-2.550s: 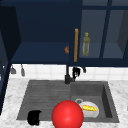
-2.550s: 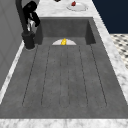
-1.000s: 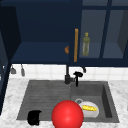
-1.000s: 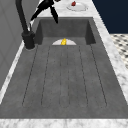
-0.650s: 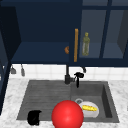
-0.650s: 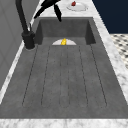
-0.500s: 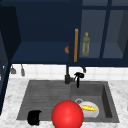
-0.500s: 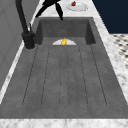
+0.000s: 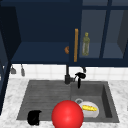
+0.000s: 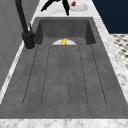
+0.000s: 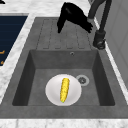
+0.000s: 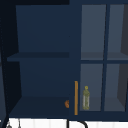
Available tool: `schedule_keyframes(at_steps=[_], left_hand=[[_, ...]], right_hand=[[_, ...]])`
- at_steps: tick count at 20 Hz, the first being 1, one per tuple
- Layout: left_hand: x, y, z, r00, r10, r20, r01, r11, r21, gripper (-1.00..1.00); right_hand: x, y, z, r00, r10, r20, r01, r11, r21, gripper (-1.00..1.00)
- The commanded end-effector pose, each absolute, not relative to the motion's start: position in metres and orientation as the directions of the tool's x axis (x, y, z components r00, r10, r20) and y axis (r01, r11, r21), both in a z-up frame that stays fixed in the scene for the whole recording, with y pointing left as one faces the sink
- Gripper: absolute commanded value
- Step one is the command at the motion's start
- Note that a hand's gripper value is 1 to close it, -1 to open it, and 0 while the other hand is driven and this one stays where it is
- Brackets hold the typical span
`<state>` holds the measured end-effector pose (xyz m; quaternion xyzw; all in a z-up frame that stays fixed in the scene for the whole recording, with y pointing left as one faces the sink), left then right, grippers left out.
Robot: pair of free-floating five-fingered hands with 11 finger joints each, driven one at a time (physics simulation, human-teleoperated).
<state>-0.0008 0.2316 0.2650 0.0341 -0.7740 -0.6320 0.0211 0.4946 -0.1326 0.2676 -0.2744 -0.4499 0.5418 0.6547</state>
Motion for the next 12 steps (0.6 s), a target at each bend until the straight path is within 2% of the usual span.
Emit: schedule_keyframes(at_steps=[1, 7, 9, 12], left_hand=[[-0.001, 0.232, 0.265, -0.997, -0.079, -0.011, -0.026, 0.199, 0.98, 0.0], [-0.001, 0.232, 0.265, -0.997, -0.079, -0.011, -0.026, 0.199, 0.98, 0.0], [-0.001, 0.232, 0.265, -0.997, -0.079, -0.011, -0.026, 0.199, 0.98, 0.0], [-0.001, 0.232, 0.265, -0.997, -0.079, -0.011, -0.026, 0.199, 0.98, 0.0]], right_hand=[[0.469, -0.138, 0.284, -0.008, 0.956, 0.292, -0.403, 0.264, -0.876, -1.0], [0.425, -0.14, 0.294, -0.007, 0.953, 0.302, -0.356, 0.28, -0.892, -1.0], [0.435, -0.141, 0.292, 0.013, 0.945, 0.328, -0.38, 0.308, -0.872, -1.0], [0.436, -0.138, 0.295, 0.008, 0.954, 0.298, -0.372, 0.28, -0.885, -1.0]])
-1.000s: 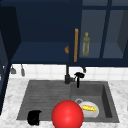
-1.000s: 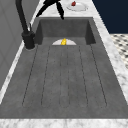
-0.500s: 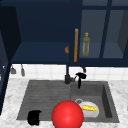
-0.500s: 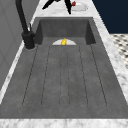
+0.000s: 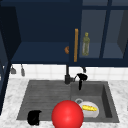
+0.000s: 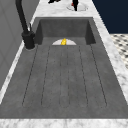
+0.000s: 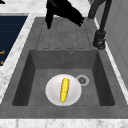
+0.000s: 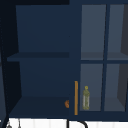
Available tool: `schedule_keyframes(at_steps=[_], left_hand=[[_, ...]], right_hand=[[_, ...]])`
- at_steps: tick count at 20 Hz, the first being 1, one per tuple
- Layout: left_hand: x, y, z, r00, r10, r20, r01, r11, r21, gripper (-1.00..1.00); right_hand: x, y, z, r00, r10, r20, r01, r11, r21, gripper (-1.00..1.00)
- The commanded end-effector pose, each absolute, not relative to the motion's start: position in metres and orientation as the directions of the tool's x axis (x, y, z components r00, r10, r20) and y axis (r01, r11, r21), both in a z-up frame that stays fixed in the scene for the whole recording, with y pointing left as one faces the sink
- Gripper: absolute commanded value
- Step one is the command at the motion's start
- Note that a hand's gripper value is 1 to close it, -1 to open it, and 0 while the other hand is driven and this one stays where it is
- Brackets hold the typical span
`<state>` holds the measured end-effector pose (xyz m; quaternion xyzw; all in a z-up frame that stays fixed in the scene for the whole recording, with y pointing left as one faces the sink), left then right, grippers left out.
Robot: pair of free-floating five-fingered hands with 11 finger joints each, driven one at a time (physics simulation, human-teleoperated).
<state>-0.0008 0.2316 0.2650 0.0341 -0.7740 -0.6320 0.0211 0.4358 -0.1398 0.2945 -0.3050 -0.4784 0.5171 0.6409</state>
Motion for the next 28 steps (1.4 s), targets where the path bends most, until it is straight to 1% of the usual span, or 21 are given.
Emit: schedule_keyframes(at_steps=[1, 3, 15, 18, 22, 28], left_hand=[[-0.001, 0.232, 0.265, -0.997, -0.079, -0.011, -0.026, 0.199, 0.98, 0.0], [-0.001, 0.232, 0.265, -0.997, -0.079, -0.011, -0.026, 0.199, 0.98, 0.0], [-0.001, 0.232, 0.265, -0.997, -0.079, -0.011, -0.026, 0.199, 0.98, 0.0], [-0.001, 0.232, 0.265, -0.997, -0.079, -0.011, -0.026, 0.199, 0.98, 0.0], [-0.001, 0.232, 0.265, -0.997, -0.079, -0.011, -0.026, 0.199, 0.98, 0.0], [-0.001, 0.232, 0.265, -0.997, -0.079, -0.011, -0.026, 0.199, 0.98, 0.0]], right_hand=[[0.435, -0.134, 0.29, 0.007, 0.956, 0.294, -0.371, 0.276, -0.887, -1.0], [0.406, -0.139, 0.284, -0.01, 0.956, 0.294, -0.372, 0.269, -0.888, -1.0], [0.314, -0.138, 0.253, 0.006, 0.946, 0.324, -0.314, 0.31, -0.898, -1.0], [0.291, -0.145, 0.25, 0.025, 0.944, 0.329, -0.315, 0.32, -0.893, -1.0], [0.259, -0.154, 0.244, 0.015, 0.942, 0.335, -0.324, 0.322, -0.89, -1.0], [0.227, -0.176, 0.236, 0.024, 0.926, 0.376, -0.326, 0.363, -0.873, -1.0]])
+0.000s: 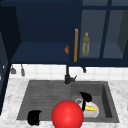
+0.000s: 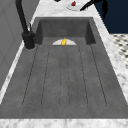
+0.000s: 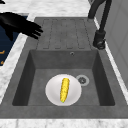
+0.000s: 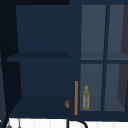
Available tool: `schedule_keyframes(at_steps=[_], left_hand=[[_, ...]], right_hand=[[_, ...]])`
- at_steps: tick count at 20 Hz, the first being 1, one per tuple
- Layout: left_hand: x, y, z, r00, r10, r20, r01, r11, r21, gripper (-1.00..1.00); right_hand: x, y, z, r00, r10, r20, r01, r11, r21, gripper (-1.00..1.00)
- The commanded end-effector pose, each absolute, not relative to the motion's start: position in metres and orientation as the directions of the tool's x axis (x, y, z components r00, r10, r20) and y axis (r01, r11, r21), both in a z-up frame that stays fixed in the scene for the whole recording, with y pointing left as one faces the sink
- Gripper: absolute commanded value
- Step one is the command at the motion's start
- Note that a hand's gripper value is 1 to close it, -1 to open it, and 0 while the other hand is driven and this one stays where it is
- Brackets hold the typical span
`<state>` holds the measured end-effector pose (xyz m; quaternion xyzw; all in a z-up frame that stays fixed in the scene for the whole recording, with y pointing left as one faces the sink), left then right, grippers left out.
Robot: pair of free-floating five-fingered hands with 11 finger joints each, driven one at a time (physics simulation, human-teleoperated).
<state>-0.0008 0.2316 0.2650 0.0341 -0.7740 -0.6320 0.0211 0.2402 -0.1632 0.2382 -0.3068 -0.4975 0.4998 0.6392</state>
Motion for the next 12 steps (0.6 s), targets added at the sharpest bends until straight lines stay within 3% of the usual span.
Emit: schedule_keyframes(at_steps=[1, 12], left_hand=[[-0.001, 0.232, 0.265, -0.997, -0.079, -0.011, -0.026, 0.199, 0.98, 0.0], [-0.001, 0.232, 0.265, -0.997, -0.079, -0.011, -0.026, 0.199, 0.98, 0.0]], right_hand=[[0.225, -0.183, 0.236, 0.012, 0.924, 0.382, -0.326, 0.365, -0.872, -1.0], [0.225, -0.192, 0.218, 0.0, 0.954, 0.301, -0.35, 0.282, -0.893, -1.0]])
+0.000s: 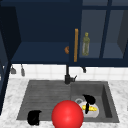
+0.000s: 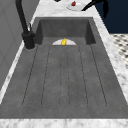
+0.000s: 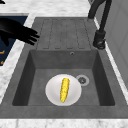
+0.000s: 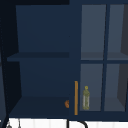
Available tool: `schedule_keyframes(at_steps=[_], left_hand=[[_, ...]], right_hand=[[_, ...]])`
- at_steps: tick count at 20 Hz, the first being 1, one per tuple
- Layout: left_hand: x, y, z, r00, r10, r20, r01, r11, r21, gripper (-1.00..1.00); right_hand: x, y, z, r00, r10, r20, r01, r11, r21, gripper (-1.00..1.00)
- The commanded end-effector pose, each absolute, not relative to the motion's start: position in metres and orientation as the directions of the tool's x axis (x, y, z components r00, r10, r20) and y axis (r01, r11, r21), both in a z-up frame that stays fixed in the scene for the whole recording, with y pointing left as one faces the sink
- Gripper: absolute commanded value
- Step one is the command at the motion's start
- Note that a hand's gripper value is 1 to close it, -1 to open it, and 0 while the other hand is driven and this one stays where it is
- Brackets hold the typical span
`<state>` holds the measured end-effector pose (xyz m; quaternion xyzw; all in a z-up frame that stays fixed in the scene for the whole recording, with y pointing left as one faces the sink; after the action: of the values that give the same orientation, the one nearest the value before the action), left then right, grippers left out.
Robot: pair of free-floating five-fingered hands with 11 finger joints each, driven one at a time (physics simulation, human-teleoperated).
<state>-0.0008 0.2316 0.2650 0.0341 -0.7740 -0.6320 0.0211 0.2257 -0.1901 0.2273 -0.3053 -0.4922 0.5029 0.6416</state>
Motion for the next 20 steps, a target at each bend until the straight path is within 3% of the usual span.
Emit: schedule_keyframes(at_steps=[1, 5, 20], left_hand=[[-0.001, 0.232, 0.265, -0.997, -0.079, -0.011, -0.026, 0.199, 0.98, 0.0], [-0.001, 0.232, 0.265, -0.997, -0.079, -0.011, -0.026, 0.199, 0.98, 0.0], [-0.001, 0.232, 0.265, -0.997, -0.079, -0.011, -0.026, 0.199, 0.98, 0.0]], right_hand=[[0.226, -0.194, 0.213, -0.018, 0.96, 0.281, -0.366, 0.255, -0.895, -1.0], [0.228, -0.204, 0.191, -0.029, 0.962, 0.273, -0.387, 0.241, -0.89, -1.0], [0.267, -0.234, 0.158, 0.147, 0.97, 0.194, -0.538, 0.244, -0.807, -1.0]])
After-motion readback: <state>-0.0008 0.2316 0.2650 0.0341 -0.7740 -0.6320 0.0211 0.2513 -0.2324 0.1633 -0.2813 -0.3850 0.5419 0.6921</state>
